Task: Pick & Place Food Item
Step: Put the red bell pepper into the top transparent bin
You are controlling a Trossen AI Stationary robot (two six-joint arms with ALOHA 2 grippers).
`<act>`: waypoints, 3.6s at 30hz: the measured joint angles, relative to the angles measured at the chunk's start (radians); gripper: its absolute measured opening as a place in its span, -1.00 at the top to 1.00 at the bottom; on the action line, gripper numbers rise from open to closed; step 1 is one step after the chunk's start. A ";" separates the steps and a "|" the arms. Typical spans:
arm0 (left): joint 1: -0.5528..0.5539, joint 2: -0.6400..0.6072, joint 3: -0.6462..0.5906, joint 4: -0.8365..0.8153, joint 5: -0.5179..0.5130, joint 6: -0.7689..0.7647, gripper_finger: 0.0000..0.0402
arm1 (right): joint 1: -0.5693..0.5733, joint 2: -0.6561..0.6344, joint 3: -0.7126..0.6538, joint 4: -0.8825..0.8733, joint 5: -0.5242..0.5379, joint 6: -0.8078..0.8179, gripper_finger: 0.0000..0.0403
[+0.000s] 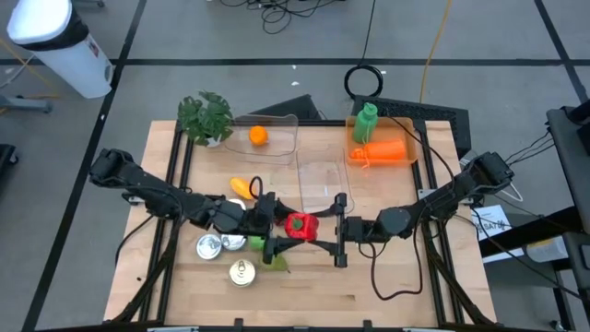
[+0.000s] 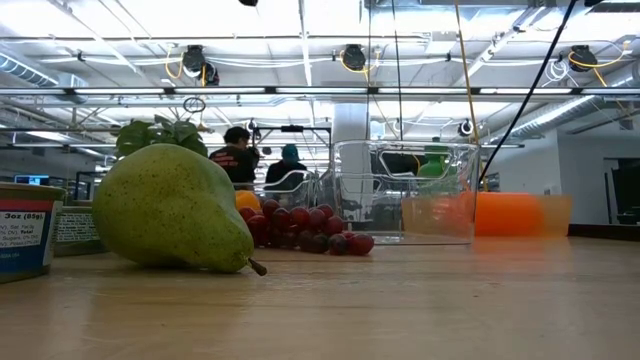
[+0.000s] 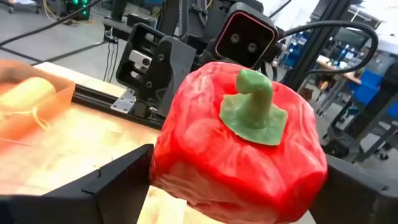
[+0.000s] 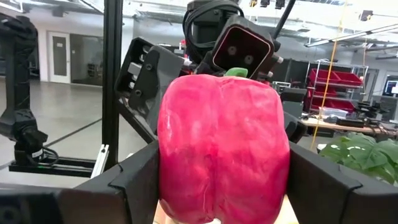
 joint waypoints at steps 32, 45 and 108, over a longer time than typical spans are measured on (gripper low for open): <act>-0.003 -0.003 0.002 0.025 0.103 0.196 -0.68 | -0.006 0.003 -0.001 -0.036 -0.095 0.064 -0.35; -0.016 -0.003 0.002 0.013 0.148 0.301 -0.56 | -0.005 0.003 -0.001 -0.039 -0.102 0.065 -0.36; 0.979 0.204 -0.011 -0.262 0.329 -0.049 -0.38 | 0.003 -0.207 0.000 -0.400 -0.018 0.075 -0.66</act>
